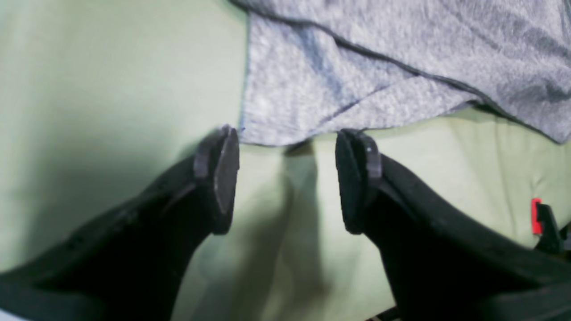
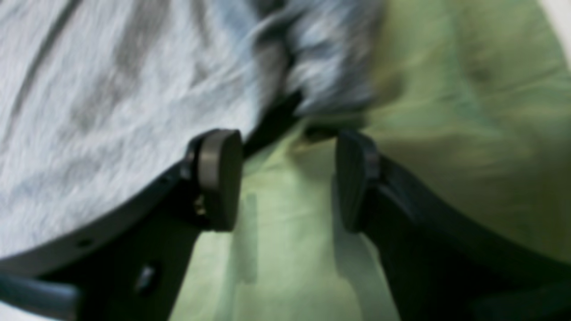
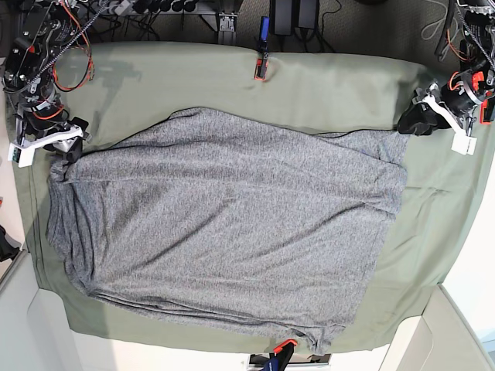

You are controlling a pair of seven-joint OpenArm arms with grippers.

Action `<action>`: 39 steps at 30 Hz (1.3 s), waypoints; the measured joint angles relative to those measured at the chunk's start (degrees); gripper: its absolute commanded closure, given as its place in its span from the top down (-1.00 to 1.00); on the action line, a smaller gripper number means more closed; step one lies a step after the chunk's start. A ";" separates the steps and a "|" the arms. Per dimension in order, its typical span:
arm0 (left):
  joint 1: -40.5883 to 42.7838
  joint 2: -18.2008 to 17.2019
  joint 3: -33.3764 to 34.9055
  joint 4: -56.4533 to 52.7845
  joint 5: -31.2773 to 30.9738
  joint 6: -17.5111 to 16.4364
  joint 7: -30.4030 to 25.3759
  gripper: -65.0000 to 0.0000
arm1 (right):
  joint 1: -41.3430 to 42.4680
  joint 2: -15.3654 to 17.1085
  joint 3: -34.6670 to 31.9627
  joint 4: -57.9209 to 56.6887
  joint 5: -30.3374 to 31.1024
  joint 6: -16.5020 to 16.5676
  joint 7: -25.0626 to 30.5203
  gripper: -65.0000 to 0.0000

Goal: Fold the T-shirt properly

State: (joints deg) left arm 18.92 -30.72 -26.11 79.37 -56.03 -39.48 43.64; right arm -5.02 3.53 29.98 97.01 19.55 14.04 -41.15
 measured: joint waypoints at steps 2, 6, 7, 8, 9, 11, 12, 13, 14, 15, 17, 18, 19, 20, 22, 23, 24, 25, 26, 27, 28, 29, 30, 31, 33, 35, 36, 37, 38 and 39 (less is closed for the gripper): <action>-0.24 0.59 0.02 0.00 0.22 0.00 -0.55 0.14 | 0.00 -0.02 -0.11 -0.17 0.20 0.00 -0.37 0.04; -0.68 0.70 0.35 -0.11 1.25 0.00 -0.87 0.14 | 0.09 -0.07 -2.01 -1.95 2.93 0.07 -2.64 0.04; -0.66 0.70 0.68 -0.11 1.38 0.00 -1.14 0.14 | 0.09 -0.07 -2.75 -2.36 2.97 0.13 -2.64 0.04; -0.66 0.70 1.18 -0.11 1.60 -0.02 -1.33 0.14 | 0.07 -0.07 -3.52 -2.69 2.95 0.31 -2.64 0.04; -0.68 0.70 1.64 -0.11 1.84 -0.04 -1.64 0.14 | 0.07 -0.07 -4.33 -2.80 2.91 0.50 -2.58 0.04; -0.70 0.68 2.47 -0.11 2.69 -0.09 -2.54 0.14 | 0.07 -0.04 -6.03 -2.80 2.89 0.52 -1.84 0.04; -0.70 0.68 2.78 -0.11 3.28 -0.24 -3.21 0.14 | 0.09 -0.04 -6.95 -2.80 2.89 0.52 -1.40 0.04; -0.68 0.63 2.93 -0.11 3.96 -0.31 -3.91 0.14 | 0.09 -0.09 -7.82 -2.80 2.47 0.57 -0.96 0.04; -0.70 0.57 3.10 -0.11 4.61 -0.35 -4.52 0.14 | 0.09 -0.37 -8.50 -2.80 1.22 0.66 -0.39 0.04; -0.70 0.57 3.17 -0.09 5.05 -0.37 -4.96 0.14 | 0.09 -0.85 -8.79 -2.89 0.07 0.46 0.37 0.04; -0.70 0.59 3.21 -0.09 5.22 -0.37 -5.40 0.14 | 0.09 -1.49 -8.98 -3.41 -1.14 -0.61 1.16 0.04; -0.70 0.59 3.23 -0.09 5.31 -0.37 -5.57 0.14 | 0.07 -1.49 -8.98 -3.52 -1.33 -0.66 1.27 0.04; -0.70 0.59 3.23 -0.11 5.49 -0.42 -5.79 0.14 | 0.07 -1.46 -8.96 -3.54 -1.29 -0.79 1.29 0.04; -0.70 0.59 3.23 -0.31 5.75 -0.44 -6.25 0.14 | 0.09 -1.46 -8.90 -3.54 -1.40 -1.44 1.44 0.04; -1.05 0.59 3.23 -1.49 5.64 -0.59 -7.45 0.14 | 0.09 -1.46 -8.79 -3.54 -1.86 -2.19 2.47 0.04; -1.64 0.61 3.21 -2.60 5.53 -1.03 -7.61 0.14 | 0.09 -1.46 -8.63 -3.54 -1.88 -2.29 2.58 0.04; -2.40 0.59 3.19 -4.09 5.22 -1.22 -8.11 0.14 | 0.09 -1.46 -8.57 -3.54 -2.03 -2.29 2.60 0.04; -3.45 0.59 3.13 -5.90 4.90 -1.53 -8.17 0.14 | 0.09 -1.46 -8.50 -3.54 -2.05 -2.29 2.60 0.04; -4.61 0.59 3.10 -8.00 4.28 -1.90 -8.48 0.14 | 0.09 -1.46 -8.48 -3.56 -2.03 -2.29 2.60 0.04; -6.12 0.70 3.08 -10.21 3.98 -2.27 -8.76 0.14 | 0.09 -1.46 -8.48 -3.74 -2.01 -2.29 2.75 0.04; -7.48 0.74 3.02 -12.17 3.61 -2.49 -9.11 0.14 | 0.13 -1.49 -8.48 -4.15 -1.79 -2.32 2.95 0.04; -8.70 0.74 3.02 -14.03 3.19 -2.71 -9.18 0.14 | 0.28 -1.46 -8.48 -4.70 -1.73 -2.29 3.63 0.04; -9.62 0.74 3.02 -15.43 3.10 -2.89 -9.20 0.14 | 0.63 -1.46 -8.46 -5.35 -1.73 -2.21 3.72 0.04; -10.45 0.76 2.99 -16.44 3.02 -2.89 -9.20 0.14 | 1.22 -1.42 -8.46 -6.27 -1.73 -2.21 4.11 0.04; -11.02 0.92 2.99 -17.20 2.80 -2.86 -9.44 0.14 | 2.47 -1.33 -8.46 -8.41 -1.57 -2.23 5.49 0.04; -11.02 1.07 2.95 -17.27 2.75 -2.86 -9.64 0.14 | 3.93 -1.33 -8.46 -10.51 -1.36 -1.90 5.92 0.03; -11.02 1.07 2.95 -17.27 2.67 -2.86 -9.64 0.14 | 4.63 -1.31 -8.46 -11.37 -1.36 -1.84 6.14 0.03; -10.99 1.07 2.95 -17.27 2.58 -2.84 -9.64 0.14 | 5.05 -1.31 -8.46 -11.91 -1.36 -1.84 6.29 0.03; -10.99 1.07 2.95 -17.27 2.49 -2.86 -9.62 0.13 | 5.51 -1.31 -8.46 -12.22 -1.36 -1.84 6.29 0.03; -10.99 1.07 2.95 -17.27 2.25 -2.84 -9.57 0.13 | 5.79 -1.31 -8.46 -12.28 -1.51 -1.84 6.23 0.00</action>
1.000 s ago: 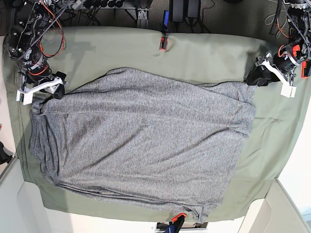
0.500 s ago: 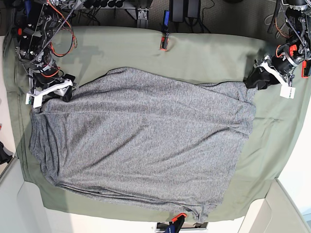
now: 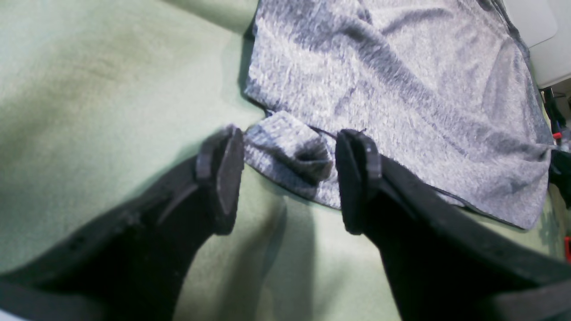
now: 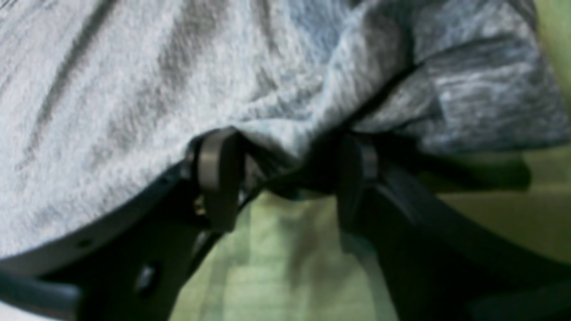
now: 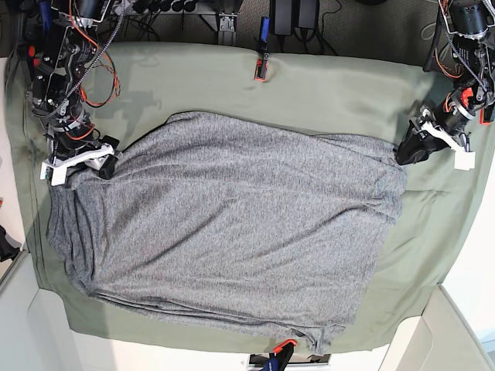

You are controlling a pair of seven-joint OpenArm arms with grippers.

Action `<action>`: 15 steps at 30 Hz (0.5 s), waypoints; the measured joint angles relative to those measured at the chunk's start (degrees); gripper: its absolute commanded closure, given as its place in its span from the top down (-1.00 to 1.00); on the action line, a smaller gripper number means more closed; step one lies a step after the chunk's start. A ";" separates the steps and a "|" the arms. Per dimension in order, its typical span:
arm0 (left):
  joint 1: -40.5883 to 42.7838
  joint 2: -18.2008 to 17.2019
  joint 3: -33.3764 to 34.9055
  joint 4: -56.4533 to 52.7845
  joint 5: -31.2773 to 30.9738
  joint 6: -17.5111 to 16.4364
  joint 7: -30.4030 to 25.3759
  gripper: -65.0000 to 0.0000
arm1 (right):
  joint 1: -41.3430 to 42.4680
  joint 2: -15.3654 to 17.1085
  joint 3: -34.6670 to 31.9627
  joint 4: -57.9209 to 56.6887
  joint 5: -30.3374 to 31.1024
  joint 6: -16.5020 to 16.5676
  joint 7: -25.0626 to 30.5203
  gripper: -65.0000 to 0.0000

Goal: Fold the T-shirt properly

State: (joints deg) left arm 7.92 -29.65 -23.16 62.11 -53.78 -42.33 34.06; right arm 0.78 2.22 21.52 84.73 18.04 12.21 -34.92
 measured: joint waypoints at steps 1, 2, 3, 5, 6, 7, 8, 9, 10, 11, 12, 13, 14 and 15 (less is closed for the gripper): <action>0.00 0.00 0.00 -0.02 -0.90 0.04 0.33 0.11 | 0.04 0.00 0.00 0.02 -0.61 0.00 0.07 -0.06; 0.00 0.00 0.00 -0.04 -1.64 0.17 0.79 0.03 | 0.09 -0.02 0.00 0.07 -1.25 0.00 0.11 -0.14; -0.02 -0.04 -0.02 -0.04 -2.93 0.72 1.68 -0.07 | 0.20 0.00 0.00 0.17 -1.97 -0.02 -0.04 -0.22; 0.02 -0.07 -0.04 0.00 -5.35 1.40 4.09 -0.25 | 0.17 -0.02 0.22 0.87 -3.02 -0.04 -1.33 -0.27; 0.02 -0.04 -0.04 0.26 -6.03 1.64 4.85 -0.27 | 0.17 0.00 0.42 1.46 -3.21 -0.04 -2.86 -0.26; 0.11 -0.04 -0.04 0.81 -6.25 1.77 5.42 -0.27 | 0.15 -0.02 0.70 2.29 -3.43 -0.04 -4.57 -0.26; 0.20 -0.04 -0.04 1.36 -6.36 1.79 6.12 -0.27 | 0.11 0.00 0.98 3.15 -3.54 -0.04 -6.08 -0.26; 0.22 -0.04 -0.04 1.84 -6.34 1.92 6.64 -0.27 | -0.11 0.15 1.14 4.37 -3.61 -0.04 -7.85 -0.26; 0.28 -0.04 -0.04 2.34 -6.21 2.01 6.99 -0.27 | -0.52 0.31 1.14 5.79 -3.85 0.00 -9.62 -0.26; 0.33 -0.04 -0.04 2.64 -6.03 2.01 7.10 -0.27 | -1.20 0.35 1.14 7.41 -4.20 0.83 -9.92 -0.26; 0.31 -0.02 0.02 2.80 -6.03 2.03 7.28 -0.27 | -2.08 0.39 1.29 9.29 -4.20 1.62 -10.14 -0.26; 0.33 -0.02 0.07 2.84 -6.03 2.03 7.30 -0.27 | -3.06 0.52 1.29 11.08 -3.65 1.90 -10.16 -0.26; 0.33 0.00 0.07 2.84 -6.08 2.03 7.52 -0.27 | -3.96 0.61 1.29 12.61 -2.89 1.84 -10.12 -0.25; 0.33 -0.02 0.07 2.86 -6.08 2.01 7.54 -0.27 | -4.85 0.63 1.33 13.84 -2.62 1.81 -9.79 -0.21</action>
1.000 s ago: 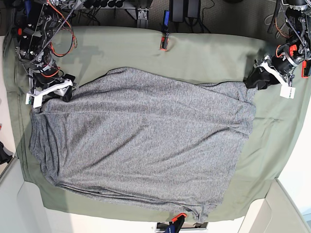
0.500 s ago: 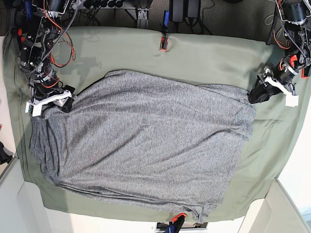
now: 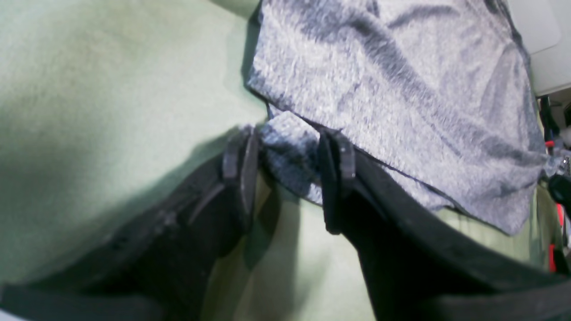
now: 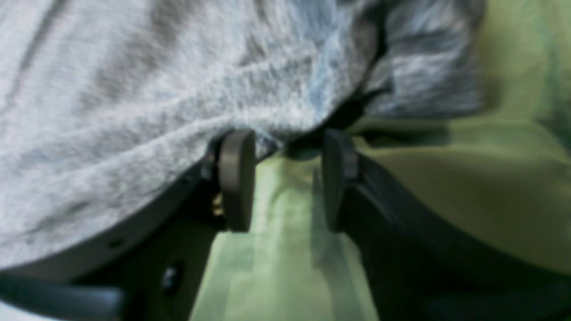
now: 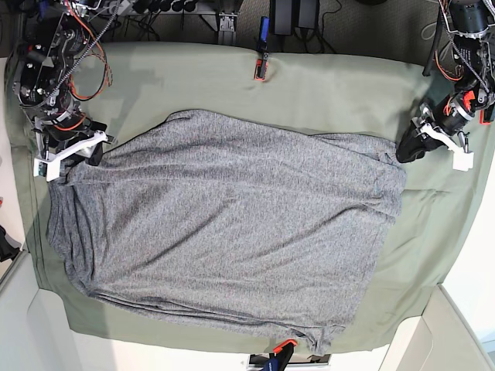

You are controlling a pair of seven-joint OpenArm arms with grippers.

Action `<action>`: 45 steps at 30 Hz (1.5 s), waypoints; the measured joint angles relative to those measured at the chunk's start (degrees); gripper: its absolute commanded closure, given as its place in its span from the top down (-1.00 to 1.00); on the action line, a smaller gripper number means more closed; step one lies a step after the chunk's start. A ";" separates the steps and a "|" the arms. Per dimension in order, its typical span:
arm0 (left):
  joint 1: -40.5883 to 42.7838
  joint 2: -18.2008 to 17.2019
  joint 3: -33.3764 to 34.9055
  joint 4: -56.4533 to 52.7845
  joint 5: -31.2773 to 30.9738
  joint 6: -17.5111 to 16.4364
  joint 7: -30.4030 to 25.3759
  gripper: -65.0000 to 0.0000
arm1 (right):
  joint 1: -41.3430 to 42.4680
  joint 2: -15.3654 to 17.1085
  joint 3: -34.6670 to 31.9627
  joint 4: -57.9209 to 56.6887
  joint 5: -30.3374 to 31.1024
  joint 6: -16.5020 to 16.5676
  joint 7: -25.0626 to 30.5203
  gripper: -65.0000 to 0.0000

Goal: Fold the T-shirt properly

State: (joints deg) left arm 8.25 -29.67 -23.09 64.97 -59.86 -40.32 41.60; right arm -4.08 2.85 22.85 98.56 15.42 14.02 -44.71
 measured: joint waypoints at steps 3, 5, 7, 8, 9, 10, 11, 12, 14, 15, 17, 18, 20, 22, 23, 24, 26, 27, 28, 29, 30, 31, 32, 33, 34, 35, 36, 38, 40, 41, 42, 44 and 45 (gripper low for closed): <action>-0.02 0.00 0.00 0.02 0.00 0.00 0.13 -0.26 | -2.36 -0.04 0.02 1.09 0.55 -0.35 1.62 -0.06; -0.02 0.00 0.00 0.02 0.04 0.00 0.15 -0.25 | -3.08 -0.20 0.20 1.05 0.15 -1.66 2.78 -0.04; 0.00 0.00 0.00 0.02 -0.07 0.00 0.15 -0.07 | -2.89 -0.15 0.94 1.03 -0.07 -1.68 4.85 -0.04; 0.00 0.00 0.00 0.02 -0.26 -0.24 0.20 0.02 | -2.58 -0.09 1.20 0.83 -0.31 -1.75 5.66 -0.04; -0.02 0.00 0.00 0.04 -0.33 -0.26 0.17 0.08 | -1.99 -0.02 1.31 0.26 -0.28 -1.86 5.68 -0.03; -0.04 0.00 0.00 0.11 -0.33 -0.26 0.17 0.10 | -1.31 0.00 1.31 -0.81 -0.31 -1.86 5.70 -0.03; -0.02 0.02 0.00 0.17 -0.24 -0.28 0.17 0.10 | -0.59 -0.02 1.31 -2.19 -0.28 -1.86 5.68 -0.03; -0.02 0.02 0.00 0.17 0.15 -0.28 0.00 0.10 | 0.22 -0.04 1.31 -3.82 -0.24 -1.84 5.66 -0.03; -0.04 0.15 0.00 0.24 1.70 -0.63 -0.81 0.10 | 2.01 -0.04 1.31 -7.21 -0.22 -1.77 5.51 -0.03; -0.04 0.20 0.02 0.26 2.12 -0.72 -1.20 0.10 | 2.93 -0.11 1.31 -8.63 -0.20 -1.79 5.49 -0.03; -0.04 0.17 0.04 0.28 3.54 -0.98 -1.79 0.08 | 4.59 -0.13 1.31 -10.56 0.76 -0.85 5.70 -0.04; -0.04 0.20 0.04 0.28 4.48 -1.01 -2.56 -0.04 | 5.09 -0.15 1.31 -11.10 0.85 -0.72 5.70 -0.04; -0.04 0.24 0.04 0.28 6.58 -0.61 -4.00 -0.52 | 5.51 -0.17 1.29 -11.17 0.94 -0.59 5.68 -0.23; -0.04 0.17 0.04 0.24 7.37 0.04 -3.96 -0.96 | 5.49 -0.15 1.31 -11.19 0.90 -0.50 5.70 -0.71; -0.04 0.15 0.04 0.22 6.88 0.02 -3.93 -1.00 | 5.51 -0.15 1.31 -11.19 0.87 -0.48 5.68 -0.98; -0.02 0.13 0.04 0.22 6.27 0.02 -3.91 -1.00 | 5.51 -0.17 1.29 -11.19 0.96 -0.35 5.68 -1.00; 0.15 -0.07 -0.15 0.55 4.61 0.26 -2.60 -1.00 | 5.49 -0.17 1.29 -11.17 1.05 1.60 5.64 -1.00; 0.15 -0.24 -0.70 1.31 4.44 0.42 -1.20 -1.00 | 5.49 -0.17 1.29 -10.82 1.01 1.81 5.55 -1.00; 0.28 -0.37 -1.64 2.51 4.55 0.66 0.31 -1.00 | 5.44 -0.17 1.31 -10.14 0.79 1.84 5.46 -1.00; 0.55 -0.44 -2.62 4.02 4.52 0.68 1.70 -1.00 | 5.31 -0.15 1.31 -9.29 0.76 1.88 5.42 -1.00; 0.76 -0.44 -3.78 5.70 4.39 0.70 2.45 -1.00 | 5.33 -0.13 1.55 -8.44 0.94 1.88 5.38 -1.00; 0.87 -0.48 -4.81 7.50 3.98 0.81 3.23 -1.00 | 5.38 0.04 1.73 -7.76 1.14 1.88 5.44 -1.00; 0.90 -0.74 -5.51 9.18 3.78 0.83 3.54 -1.00 | 5.53 0.35 1.90 -7.32 1.68 2.05 5.40 -1.00; 0.72 -1.25 -5.60 10.47 3.50 0.85 3.41 -1.00 | 5.95 0.81 2.12 -7.23 2.16 2.05 5.25 -1.00; 0.37 -1.79 -5.57 11.47 3.37 0.87 3.39 -1.00 | 6.62 1.18 2.49 -7.23 2.25 2.08 5.09 -1.00; -0.17 -2.47 -5.51 12.00 3.34 0.70 3.41 -1.00 | 7.45 1.31 2.89 -7.23 2.14 2.03 5.05 -1.00; -0.85 -3.28 -5.46 12.11 3.48 0.68 3.48 -1.00 | 8.35 1.33 3.13 -7.23 1.97 2.03 5.03 -1.00; -2.05 -4.74 -5.46 12.11 4.79 0.66 3.43 -1.00 | 10.14 1.44 3.28 -7.39 1.57 2.23 5.05 -1.00; -3.26 -5.62 -5.35 12.13 5.14 0.66 3.37 -1.00 | 11.98 1.64 3.23 -8.85 1.66 2.62 5.07 -1.00; -4.02 -5.95 -4.59 12.11 5.20 0.68 3.39 -1.00 | 12.96 1.97 3.17 -10.32 1.81 2.73 5.05 -1.00; -4.68 -6.38 -3.28 12.11 5.66 0.72 3.34 -1.00 | 14.14 2.27 3.17 -12.09 1.51 2.75 5.01 -1.00; -7.04 -6.80 0.59 11.87 8.66 0.57 1.75 -1.00 | 16.70 3.06 3.19 -16.17 1.18 2.54 4.85 -1.00; -8.52 -6.93 2.91 11.52 10.78 0.55 0.48 -1.00 | 18.18 3.39 3.23 -18.34 1.22 2.60 4.87 -1.00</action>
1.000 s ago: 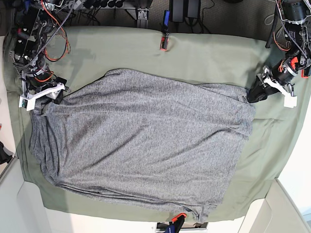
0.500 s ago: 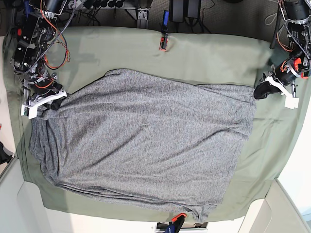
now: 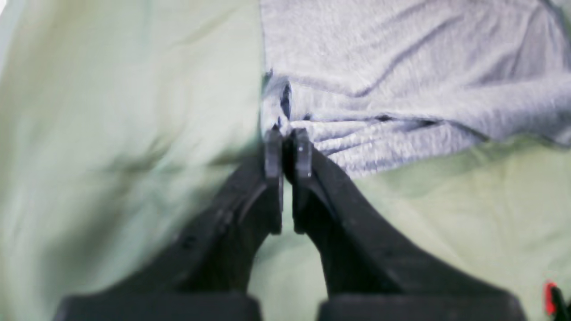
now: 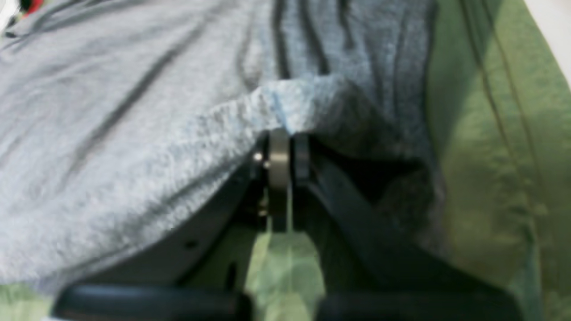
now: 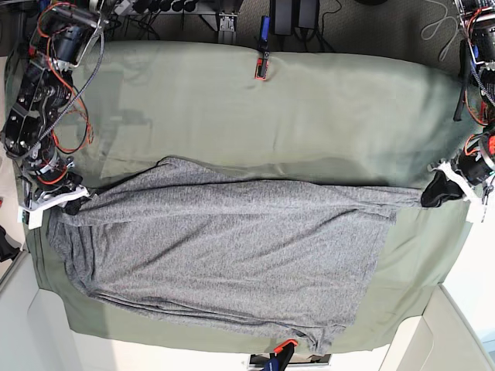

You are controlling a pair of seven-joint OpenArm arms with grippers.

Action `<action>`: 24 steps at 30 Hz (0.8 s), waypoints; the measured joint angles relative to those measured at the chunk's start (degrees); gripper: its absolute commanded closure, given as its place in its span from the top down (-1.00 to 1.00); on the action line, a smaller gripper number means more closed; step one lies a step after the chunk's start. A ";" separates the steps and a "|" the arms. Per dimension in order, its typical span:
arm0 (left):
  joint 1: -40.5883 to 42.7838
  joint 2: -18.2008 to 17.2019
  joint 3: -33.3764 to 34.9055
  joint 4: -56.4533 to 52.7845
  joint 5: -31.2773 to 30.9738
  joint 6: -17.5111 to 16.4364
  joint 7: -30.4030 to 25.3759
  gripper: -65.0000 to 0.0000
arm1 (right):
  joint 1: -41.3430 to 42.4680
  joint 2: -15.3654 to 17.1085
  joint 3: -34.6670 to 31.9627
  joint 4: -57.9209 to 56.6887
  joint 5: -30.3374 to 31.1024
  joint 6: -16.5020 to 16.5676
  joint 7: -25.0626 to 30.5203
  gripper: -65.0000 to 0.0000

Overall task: Fold the T-shirt properly
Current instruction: 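Drag the held edges across the shirt toward the hem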

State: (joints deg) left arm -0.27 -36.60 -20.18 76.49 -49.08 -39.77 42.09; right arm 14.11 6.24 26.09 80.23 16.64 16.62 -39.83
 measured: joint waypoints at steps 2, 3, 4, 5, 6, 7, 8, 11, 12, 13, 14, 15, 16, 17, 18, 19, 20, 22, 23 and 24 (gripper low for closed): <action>-3.48 -0.24 4.70 -1.53 3.52 0.02 -1.99 -1.00 | 2.84 0.61 0.09 -4.07 -0.33 -0.37 0.04 -1.00; -5.11 -0.26 6.58 -2.67 4.76 -0.04 -3.06 -1.00 | 4.04 0.81 0.09 -5.79 -0.26 -0.28 0.20 -1.00; -6.69 -0.28 8.31 -4.17 5.97 -0.07 -3.89 -1.00 | 5.01 1.01 0.09 -7.19 -0.24 -0.26 0.31 -1.00; -8.31 -0.39 9.92 -6.10 7.17 -0.13 -4.79 -1.00 | 5.70 1.18 0.07 -8.35 -0.15 -0.09 0.44 -1.00; -10.10 -0.39 11.30 -8.37 8.28 -0.07 -5.49 -1.00 | 6.23 1.42 0.04 -9.51 -0.11 0.04 0.61 -1.00; -11.91 -0.35 12.55 -10.73 8.98 -0.11 -6.21 -1.00 | 6.64 1.57 0.11 -10.45 -0.33 0.20 0.68 -1.00; -13.88 -0.28 13.60 -13.07 9.16 -0.13 -6.47 -1.00 | 6.84 1.77 0.09 -11.17 -0.66 0.13 0.90 -1.00; -19.93 -0.11 16.20 -18.95 9.53 -0.07 -8.17 -1.00 | 7.48 1.84 0.15 -12.24 -2.34 0.20 2.27 -1.00; -21.68 0.00 17.16 -20.41 10.51 -0.09 -9.20 -1.00 | 7.78 1.84 0.13 -12.48 -2.97 0.09 2.27 -1.00; -23.30 0.17 18.23 -21.94 11.67 -0.15 -10.47 -1.00 | 8.15 1.84 0.11 -12.79 -2.95 0.28 2.47 -1.00; -24.65 0.37 19.34 -23.37 12.72 -0.07 -11.65 -1.00 | 8.57 1.86 0.11 -13.09 -3.08 0.17 2.40 -1.00; -25.70 0.48 20.59 -24.63 13.53 -0.09 -12.63 -1.00 | 8.79 1.86 0.09 -13.14 -3.21 0.09 2.56 -1.00; -26.69 0.55 21.77 -25.90 14.43 -0.11 -12.81 -1.00 | 8.79 1.88 0.11 -13.14 -3.08 0.13 2.91 -1.00; -27.74 0.72 22.86 -27.23 15.19 -0.09 -12.74 -1.00 | 8.76 1.92 0.11 -13.14 -3.17 0.11 3.04 -1.00; -28.44 0.87 23.76 -28.39 15.06 -0.11 -12.81 -1.00 | 8.74 2.03 0.09 -13.14 -3.48 0.11 2.97 -1.00; -29.14 1.05 24.46 -29.35 15.06 -0.09 -12.79 -1.00 | 8.68 2.05 0.11 -13.18 -4.13 0.09 2.95 -1.00; -29.73 1.27 24.85 -30.27 14.99 -0.13 -12.81 -0.97 | 8.61 2.16 0.11 -13.18 -4.68 0.09 3.06 -1.00; -30.23 1.62 25.00 -31.39 14.88 -0.11 -13.07 -0.69 | 8.61 2.19 0.11 -13.18 -4.92 0.09 3.96 -1.00; -30.21 1.68 25.00 -31.50 14.99 -0.11 -13.49 -0.52 | 8.61 2.19 0.11 -13.18 -4.92 0.09 4.11 -1.00; -30.14 1.68 25.00 -31.54 14.99 -0.11 -13.46 -0.33 | 8.61 2.16 0.11 -13.18 -4.90 0.09 4.35 -0.97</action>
State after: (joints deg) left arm -30.41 -34.92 4.82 44.95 -34.09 -39.88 28.62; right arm 22.72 8.40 26.20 67.05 11.75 16.71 -35.48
